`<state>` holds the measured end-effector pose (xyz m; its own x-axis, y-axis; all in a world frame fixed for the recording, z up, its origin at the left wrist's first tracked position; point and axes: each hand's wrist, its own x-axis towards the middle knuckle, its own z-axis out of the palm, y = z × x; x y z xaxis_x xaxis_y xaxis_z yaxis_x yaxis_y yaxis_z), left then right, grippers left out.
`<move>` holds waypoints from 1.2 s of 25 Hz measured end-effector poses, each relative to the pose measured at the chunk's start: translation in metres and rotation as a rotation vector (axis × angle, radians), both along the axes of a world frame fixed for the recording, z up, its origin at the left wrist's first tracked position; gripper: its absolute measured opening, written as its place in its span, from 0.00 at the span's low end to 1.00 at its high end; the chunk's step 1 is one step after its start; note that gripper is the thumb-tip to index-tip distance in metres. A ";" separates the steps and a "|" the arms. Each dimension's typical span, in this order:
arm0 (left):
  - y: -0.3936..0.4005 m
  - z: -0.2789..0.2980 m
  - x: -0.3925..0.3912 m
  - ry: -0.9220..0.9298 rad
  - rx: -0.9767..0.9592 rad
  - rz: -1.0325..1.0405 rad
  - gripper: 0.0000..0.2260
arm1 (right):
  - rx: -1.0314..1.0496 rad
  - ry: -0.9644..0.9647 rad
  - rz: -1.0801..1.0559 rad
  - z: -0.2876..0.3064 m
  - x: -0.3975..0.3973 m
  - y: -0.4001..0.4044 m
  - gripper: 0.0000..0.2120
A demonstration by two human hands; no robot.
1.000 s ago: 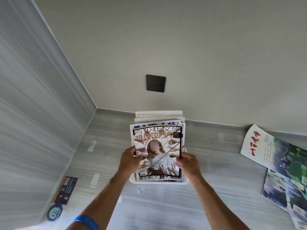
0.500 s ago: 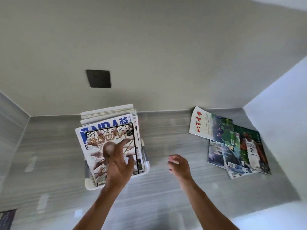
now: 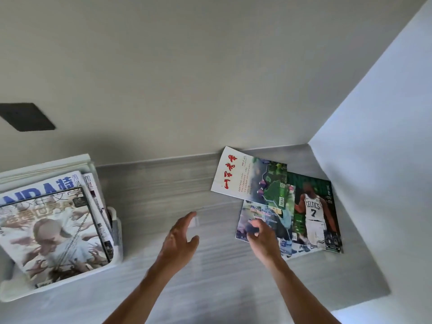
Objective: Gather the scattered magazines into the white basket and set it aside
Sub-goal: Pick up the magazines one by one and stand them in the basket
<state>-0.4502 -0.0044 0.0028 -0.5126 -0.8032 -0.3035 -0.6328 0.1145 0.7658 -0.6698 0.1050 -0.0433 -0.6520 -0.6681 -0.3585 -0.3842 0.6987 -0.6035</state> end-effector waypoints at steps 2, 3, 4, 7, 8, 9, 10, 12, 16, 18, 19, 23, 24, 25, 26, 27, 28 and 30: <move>0.009 -0.001 -0.031 -0.030 0.002 -0.006 0.28 | 0.064 0.131 0.065 -0.004 -0.043 -0.010 0.19; 0.014 -0.002 -0.041 -0.042 0.006 -0.003 0.27 | 0.093 0.183 0.099 -0.006 -0.062 -0.017 0.21; 0.018 -0.003 -0.047 -0.054 0.007 0.005 0.26 | 0.118 0.224 0.144 -0.007 -0.077 -0.025 0.24; 0.030 -0.006 -0.047 -0.072 0.020 0.066 0.23 | 0.252 0.316 0.310 -0.022 -0.108 -0.042 0.32; 0.034 -0.008 -0.043 -0.084 0.027 0.080 0.23 | 0.337 0.352 0.355 -0.030 -0.116 -0.042 0.36; 0.038 -0.012 -0.037 -0.100 0.032 0.097 0.22 | 0.418 0.403 0.396 -0.038 -0.123 -0.040 0.38; 0.043 -0.017 -0.031 -0.120 0.037 0.113 0.22 | 0.461 0.491 0.431 -0.045 -0.128 -0.036 0.38; 0.052 -0.024 -0.021 -0.155 0.053 0.147 0.21 | 0.402 0.689 0.510 -0.057 -0.130 -0.027 0.29; 0.067 -0.040 -0.016 -0.191 0.126 0.165 0.18 | 0.163 0.888 0.705 -0.056 -0.113 -0.020 0.03; 0.072 -0.039 -0.023 -0.174 0.138 0.215 0.15 | 0.133 0.818 0.771 -0.038 -0.082 -0.019 0.10; 0.070 -0.038 -0.027 -0.157 0.146 0.253 0.14 | 0.102 0.756 0.789 -0.030 -0.059 -0.016 0.14; 0.056 -0.027 -0.043 -0.066 0.267 0.429 0.05 | -0.009 0.372 0.717 -0.008 0.047 0.013 0.23; 0.051 -0.026 -0.042 -0.049 0.301 0.464 0.07 | -0.034 0.261 0.708 -0.005 0.068 0.022 0.23; 0.048 -0.026 -0.037 -0.056 0.327 0.496 0.10 | -0.080 0.181 0.713 -0.003 0.085 0.031 0.23; 0.045 -0.025 -0.027 -0.089 0.332 0.509 0.11 | -0.119 0.118 0.740 -0.003 0.095 0.039 0.23; 0.043 -0.025 -0.016 -0.131 0.317 0.502 0.11 | -0.135 0.065 0.793 -0.001 0.101 0.044 0.22; 0.042 -0.024 -0.005 -0.169 0.282 0.482 0.12 | -0.133 0.024 0.851 0.001 0.103 0.045 0.20; 0.042 -0.022 0.019 -0.167 0.174 0.424 0.13 | -0.073 -0.116 0.842 0.003 0.101 0.039 0.16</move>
